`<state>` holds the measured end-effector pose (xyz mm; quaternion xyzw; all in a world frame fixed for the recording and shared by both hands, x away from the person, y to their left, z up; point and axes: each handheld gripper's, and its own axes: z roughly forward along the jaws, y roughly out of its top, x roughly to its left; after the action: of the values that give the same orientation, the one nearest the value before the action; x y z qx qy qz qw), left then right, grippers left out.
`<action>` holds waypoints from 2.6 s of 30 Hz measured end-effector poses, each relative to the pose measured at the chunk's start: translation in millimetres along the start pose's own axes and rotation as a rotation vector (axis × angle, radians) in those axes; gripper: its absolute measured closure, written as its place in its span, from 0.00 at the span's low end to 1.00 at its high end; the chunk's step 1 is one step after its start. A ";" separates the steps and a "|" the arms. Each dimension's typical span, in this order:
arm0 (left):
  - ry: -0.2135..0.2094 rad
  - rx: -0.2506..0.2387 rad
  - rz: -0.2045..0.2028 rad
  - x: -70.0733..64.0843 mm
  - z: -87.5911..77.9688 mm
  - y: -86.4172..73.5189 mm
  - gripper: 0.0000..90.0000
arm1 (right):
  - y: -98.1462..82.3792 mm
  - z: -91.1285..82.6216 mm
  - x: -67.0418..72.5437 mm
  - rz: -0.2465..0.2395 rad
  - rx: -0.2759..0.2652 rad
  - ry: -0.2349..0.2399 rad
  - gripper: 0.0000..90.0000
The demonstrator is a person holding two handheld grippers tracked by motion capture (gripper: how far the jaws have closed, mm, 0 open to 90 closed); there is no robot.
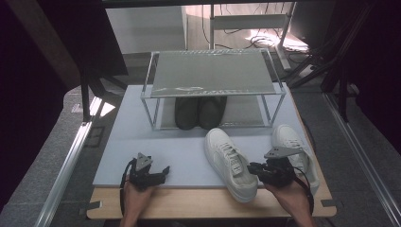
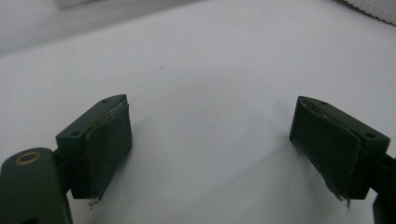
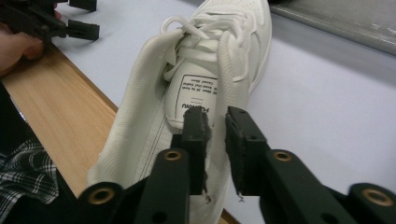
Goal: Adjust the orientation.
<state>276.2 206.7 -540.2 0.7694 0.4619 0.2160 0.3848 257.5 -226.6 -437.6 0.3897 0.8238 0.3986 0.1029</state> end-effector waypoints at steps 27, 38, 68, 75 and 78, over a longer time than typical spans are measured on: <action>0.000 0.000 0.000 0.0 -0.1 0.0 0.14 | 14.1 29.1 -11.4 0.040 0.097 0.001 0.83; -0.001 0.000 0.000 0.1 0.0 0.0 0.14 | 15.5 27.2 -21.2 0.164 0.105 0.097 0.92; -0.001 -0.004 -0.001 0.2 0.2 0.0 0.14 | 42.3 5.5 -31.1 0.364 -0.006 0.356 0.93; -0.001 -0.004 -0.001 0.2 0.2 0.0 0.14 | 55.1 -1.1 -32.6 0.389 -0.039 0.397 0.93; -0.001 -0.004 -0.001 0.1 0.2 0.0 0.14 | 60.5 -3.7 -33.4 0.401 -0.052 0.412 0.93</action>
<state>276.4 206.7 -540.3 0.7684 0.4618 0.2162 0.3866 312.2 -230.0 -395.3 0.4529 0.7234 0.5027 -0.1376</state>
